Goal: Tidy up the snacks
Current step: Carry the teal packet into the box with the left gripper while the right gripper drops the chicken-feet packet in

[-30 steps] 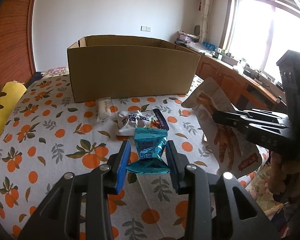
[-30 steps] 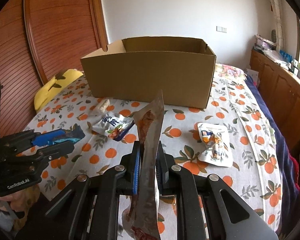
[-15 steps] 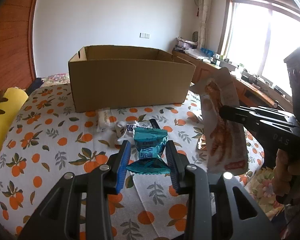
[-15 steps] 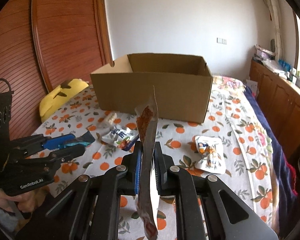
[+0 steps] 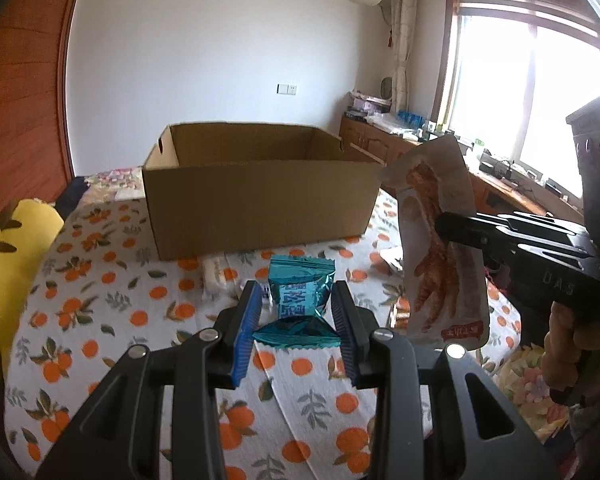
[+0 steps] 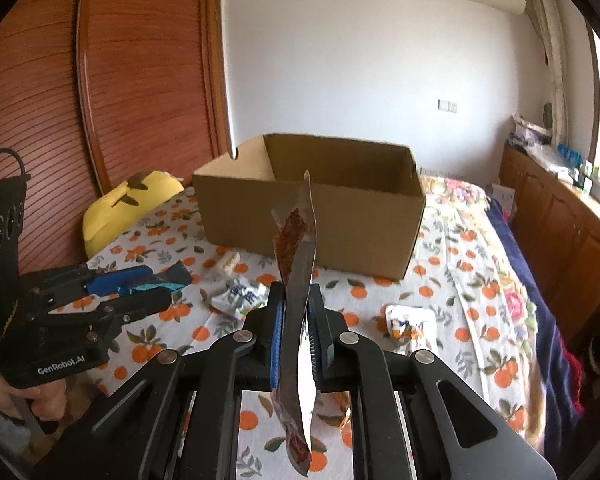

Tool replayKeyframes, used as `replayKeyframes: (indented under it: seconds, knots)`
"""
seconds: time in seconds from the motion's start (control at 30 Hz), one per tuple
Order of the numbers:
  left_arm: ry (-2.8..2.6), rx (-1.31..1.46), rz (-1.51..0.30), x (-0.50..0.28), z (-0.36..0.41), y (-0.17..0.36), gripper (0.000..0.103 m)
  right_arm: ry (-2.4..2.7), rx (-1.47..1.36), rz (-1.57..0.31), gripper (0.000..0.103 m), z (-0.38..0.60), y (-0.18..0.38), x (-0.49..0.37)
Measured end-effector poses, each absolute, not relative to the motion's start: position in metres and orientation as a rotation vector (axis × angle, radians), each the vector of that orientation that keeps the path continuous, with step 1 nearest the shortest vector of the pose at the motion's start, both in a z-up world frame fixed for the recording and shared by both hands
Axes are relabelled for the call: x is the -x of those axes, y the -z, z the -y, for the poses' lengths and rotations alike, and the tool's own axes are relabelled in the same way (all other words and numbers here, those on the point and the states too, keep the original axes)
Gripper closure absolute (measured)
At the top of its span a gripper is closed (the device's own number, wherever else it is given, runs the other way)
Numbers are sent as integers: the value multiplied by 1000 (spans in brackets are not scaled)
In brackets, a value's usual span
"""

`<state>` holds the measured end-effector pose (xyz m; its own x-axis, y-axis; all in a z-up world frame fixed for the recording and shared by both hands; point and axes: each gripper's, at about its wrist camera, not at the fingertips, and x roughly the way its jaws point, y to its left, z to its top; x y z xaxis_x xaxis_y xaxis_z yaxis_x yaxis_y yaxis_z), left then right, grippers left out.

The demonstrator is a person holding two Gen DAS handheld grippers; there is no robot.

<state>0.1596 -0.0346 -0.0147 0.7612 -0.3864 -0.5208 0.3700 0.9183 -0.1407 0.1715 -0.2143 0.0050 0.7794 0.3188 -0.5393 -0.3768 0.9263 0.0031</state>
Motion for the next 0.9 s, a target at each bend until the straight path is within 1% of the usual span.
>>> replayKeyframes:
  seconds: [0.43,0.9]
  knots:
    - [431,-20,-502,-201,33,-29,69,-401,191,-488,94,203,-52,-203]
    - [420,-59,-455,-296,29,-56,69,-429,265,-428,94,182,-90,-282]
